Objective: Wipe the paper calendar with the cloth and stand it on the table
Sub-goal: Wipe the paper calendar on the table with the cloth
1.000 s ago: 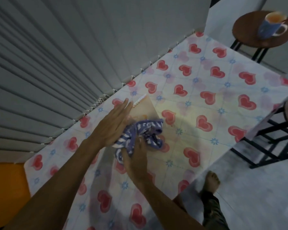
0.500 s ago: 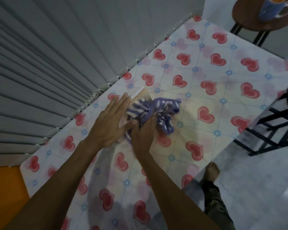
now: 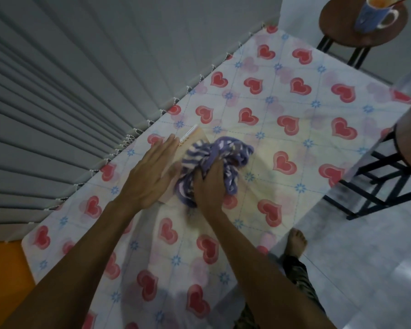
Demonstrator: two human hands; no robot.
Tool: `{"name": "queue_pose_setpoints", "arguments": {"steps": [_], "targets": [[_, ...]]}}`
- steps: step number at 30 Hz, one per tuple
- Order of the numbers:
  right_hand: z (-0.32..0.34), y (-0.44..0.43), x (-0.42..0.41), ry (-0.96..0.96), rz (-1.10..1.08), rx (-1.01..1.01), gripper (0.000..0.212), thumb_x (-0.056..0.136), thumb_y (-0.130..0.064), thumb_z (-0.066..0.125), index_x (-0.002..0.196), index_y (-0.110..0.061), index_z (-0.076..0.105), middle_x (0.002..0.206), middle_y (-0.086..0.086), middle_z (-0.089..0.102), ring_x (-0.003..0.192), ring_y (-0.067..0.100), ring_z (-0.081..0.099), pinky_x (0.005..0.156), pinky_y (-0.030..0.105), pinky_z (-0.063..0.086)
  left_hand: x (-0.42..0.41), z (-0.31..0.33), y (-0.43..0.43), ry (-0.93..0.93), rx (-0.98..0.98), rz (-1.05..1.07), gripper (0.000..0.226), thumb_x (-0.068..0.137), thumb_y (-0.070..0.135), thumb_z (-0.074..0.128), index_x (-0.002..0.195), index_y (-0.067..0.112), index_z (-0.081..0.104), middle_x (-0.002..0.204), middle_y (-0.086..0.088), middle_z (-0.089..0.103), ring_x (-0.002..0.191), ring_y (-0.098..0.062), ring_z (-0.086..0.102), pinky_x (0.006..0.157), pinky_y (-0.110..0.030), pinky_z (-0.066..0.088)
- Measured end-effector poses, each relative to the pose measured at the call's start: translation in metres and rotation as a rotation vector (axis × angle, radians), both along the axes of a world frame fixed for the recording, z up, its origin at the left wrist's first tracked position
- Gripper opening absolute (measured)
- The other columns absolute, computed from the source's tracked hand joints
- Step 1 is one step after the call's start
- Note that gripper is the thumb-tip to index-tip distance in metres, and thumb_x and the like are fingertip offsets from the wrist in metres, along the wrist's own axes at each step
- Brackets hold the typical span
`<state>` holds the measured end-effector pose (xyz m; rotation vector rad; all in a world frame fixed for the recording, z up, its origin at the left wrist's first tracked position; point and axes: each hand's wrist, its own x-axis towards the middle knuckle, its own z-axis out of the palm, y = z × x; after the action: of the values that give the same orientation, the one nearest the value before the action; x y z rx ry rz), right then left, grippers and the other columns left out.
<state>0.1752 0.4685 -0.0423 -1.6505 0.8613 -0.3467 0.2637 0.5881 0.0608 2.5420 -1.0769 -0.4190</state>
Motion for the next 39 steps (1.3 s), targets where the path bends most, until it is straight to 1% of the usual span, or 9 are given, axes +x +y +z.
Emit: {"name": "queue_pose_setpoints", "arguments": {"steps": [3, 6, 10, 16, 20, 27, 31, 34, 39], "targets": [[-0.003, 0.004, -0.006, 0.013, 0.032, 0.017, 0.059, 0.097, -0.02, 0.057, 0.149, -0.004, 0.033, 0.143, 0.023, 0.049, 0.129, 0.04, 0.051, 0.105, 0.054, 0.046, -0.001, 0.006, -0.001, 0.165, -0.067, 0.117, 0.051, 0.102, 0.068, 0.011, 0.152, 0.061, 0.024, 0.16, 0.033, 0.026, 0.147, 0.01, 0.022, 0.123, -0.03, 0.021], [-0.006, 0.053, -0.036, 0.017, 0.187, 0.004, 0.067, 0.1, -0.024, 0.054, 0.158, -0.014, 0.021, 0.16, 0.015, 0.034, 0.146, 0.034, 0.036, 0.113, 0.045, 0.043, 0.002, 0.008, -0.004, 0.236, -0.018, 0.171, 0.044, 0.103, 0.066, 0.007, 0.144, 0.073, 0.023, 0.161, 0.018, 0.034, 0.147, -0.011, 0.035, 0.114, -0.028, 0.027], [-0.005, 0.107, -0.059, -0.013, 0.341, -0.03, 0.078, 0.103, -0.029, 0.053, 0.161, -0.029, 0.002, 0.17, 0.0, 0.015, 0.154, 0.019, 0.017, 0.11, 0.028, 0.039, 0.001, 0.009, -0.006, 0.241, -0.007, 0.161, 0.047, 0.099, 0.072, 0.003, 0.143, 0.074, 0.019, 0.163, 0.01, 0.034, 0.148, -0.023, 0.035, 0.121, -0.045, 0.028], [-0.003, 0.09, -0.052, -0.079, 0.308, 0.083, 0.071, 0.104, -0.025, 0.049, 0.161, -0.03, 0.006, 0.168, -0.003, 0.023, 0.151, 0.018, 0.027, 0.106, 0.004, 0.026, -0.002, 0.008, -0.006, 0.189, -0.011, 0.155, 0.048, 0.1, 0.07, 0.004, 0.146, 0.072, 0.017, 0.161, 0.009, 0.038, 0.146, -0.025, 0.038, 0.12, -0.045, 0.03], [-0.002, 0.027, -0.029, -0.13, 0.097, 0.05, 0.062, 0.096, -0.009, 0.055, 0.154, -0.011, 0.03, 0.142, 0.009, 0.055, 0.127, 0.024, 0.055, 0.109, 0.043, 0.046, -0.002, 0.008, -0.005, 0.164, -0.034, 0.142, 0.045, 0.102, 0.068, 0.009, 0.146, 0.071, 0.018, 0.16, 0.015, 0.036, 0.147, -0.02, 0.038, 0.119, -0.039, 0.031], [-0.008, 0.011, -0.022, -0.119, 0.081, 0.038, 0.063, 0.091, -0.002, 0.057, 0.15, -0.009, 0.036, 0.138, 0.015, 0.056, 0.127, 0.032, 0.055, 0.106, 0.053, 0.047, 0.0, 0.007, -0.006, 0.122, -0.03, 0.148, 0.045, 0.102, 0.069, 0.011, 0.146, 0.071, 0.019, 0.155, 0.024, 0.038, 0.143, -0.021, 0.043, 0.112, -0.038, 0.036], [-0.009, 0.07, -0.062, -0.167, 0.396, 0.087, 0.067, 0.102, -0.021, 0.053, 0.159, -0.027, 0.019, 0.158, 0.001, 0.043, 0.133, 0.01, 0.051, 0.107, 0.028, 0.046, 0.002, 0.003, -0.004, 0.126, -0.004, 0.14, 0.046, 0.101, 0.07, 0.01, 0.147, 0.07, 0.018, 0.158, 0.017, 0.039, 0.144, -0.021, 0.042, 0.111, -0.037, 0.036], [-0.005, 0.065, -0.066, -0.194, 0.468, 0.142, 0.07, 0.102, -0.017, 0.052, 0.161, -0.03, 0.015, 0.165, -0.008, 0.032, 0.143, 0.004, 0.042, 0.115, 0.032, 0.042, 0.004, 0.004, -0.004, 0.139, -0.019, 0.124, 0.049, 0.102, 0.068, 0.013, 0.151, 0.064, 0.019, 0.159, 0.019, 0.037, 0.145, -0.015, 0.038, 0.115, -0.035, 0.032], [0.009, 0.036, -0.07, -0.216, 0.376, 0.193, 0.062, 0.104, -0.01, 0.053, 0.158, -0.022, 0.026, 0.15, 0.002, 0.053, 0.132, 0.013, 0.056, 0.11, 0.038, 0.048, -0.005, 0.002, 0.004, 0.005, -0.064, 0.299, 0.05, 0.106, 0.058, 0.026, 0.152, 0.042, 0.04, 0.155, 0.004, 0.048, 0.135, -0.018, 0.049, 0.106, -0.04, 0.042]]}}
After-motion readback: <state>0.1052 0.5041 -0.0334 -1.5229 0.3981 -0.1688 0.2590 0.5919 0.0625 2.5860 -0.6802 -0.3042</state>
